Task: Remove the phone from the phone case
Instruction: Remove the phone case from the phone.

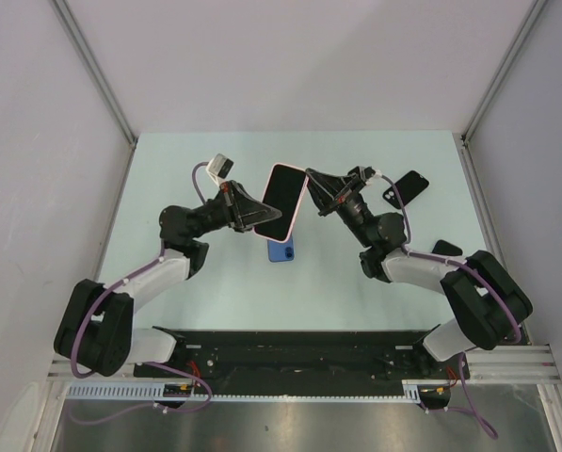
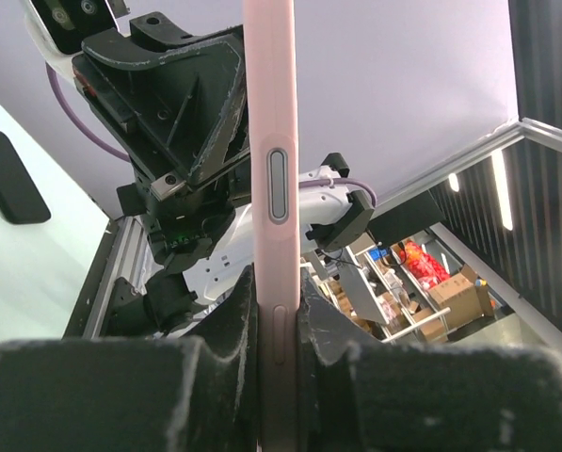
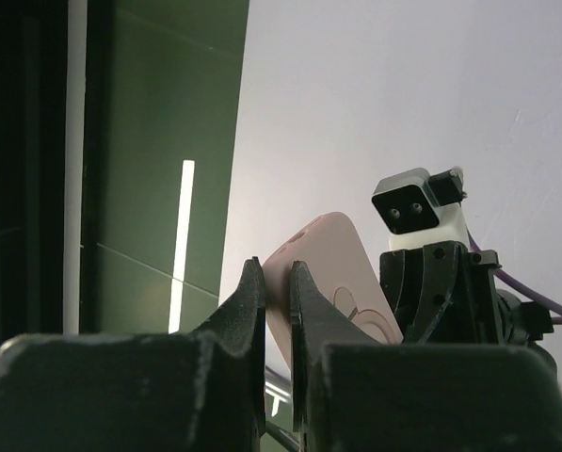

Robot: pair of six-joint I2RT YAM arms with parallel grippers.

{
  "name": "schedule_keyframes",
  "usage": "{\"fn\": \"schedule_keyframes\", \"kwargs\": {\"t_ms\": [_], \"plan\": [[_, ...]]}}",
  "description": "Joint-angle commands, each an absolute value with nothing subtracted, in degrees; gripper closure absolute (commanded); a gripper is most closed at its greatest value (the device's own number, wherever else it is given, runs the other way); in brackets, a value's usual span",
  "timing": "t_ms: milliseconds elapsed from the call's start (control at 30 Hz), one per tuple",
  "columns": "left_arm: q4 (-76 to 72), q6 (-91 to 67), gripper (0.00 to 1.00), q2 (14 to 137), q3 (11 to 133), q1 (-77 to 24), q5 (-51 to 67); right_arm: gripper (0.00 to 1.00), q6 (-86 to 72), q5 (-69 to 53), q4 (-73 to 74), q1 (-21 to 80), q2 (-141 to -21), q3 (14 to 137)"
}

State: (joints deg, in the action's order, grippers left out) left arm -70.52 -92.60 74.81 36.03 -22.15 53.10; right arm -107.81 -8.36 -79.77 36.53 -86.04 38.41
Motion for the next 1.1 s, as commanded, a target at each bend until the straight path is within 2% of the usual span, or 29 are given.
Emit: {"fn": "schedule_keyframes", "kwargs": {"t_ms": [0, 833, 967, 1067], "plan": [[-91.7, -93.3, 1.00, 70.6, 40.9, -23.2, 52.3, 1.00, -109.2, -11.0, -91.8, 38.8, -87.9, 39.5], [-91.3, -96.0, 1.00, 65.9, 51.4, -23.2, 49.2, 1.00, -103.9, -16.6, -91.5, 39.3, -95.8, 43.5], [-90.3, -96.8, 1.00, 65.3, 52.9, -23.0, 48.5, 1.00, -99.9, -19.9, -86.2, 38.8, -100.3, 41.5], [-85.8, -94.7, 1.00, 63.9, 53.8, -22.7, 49.0, 1.00, -92.0, -22.5, -75.7, 39.3, -100.7, 41.6]]}}
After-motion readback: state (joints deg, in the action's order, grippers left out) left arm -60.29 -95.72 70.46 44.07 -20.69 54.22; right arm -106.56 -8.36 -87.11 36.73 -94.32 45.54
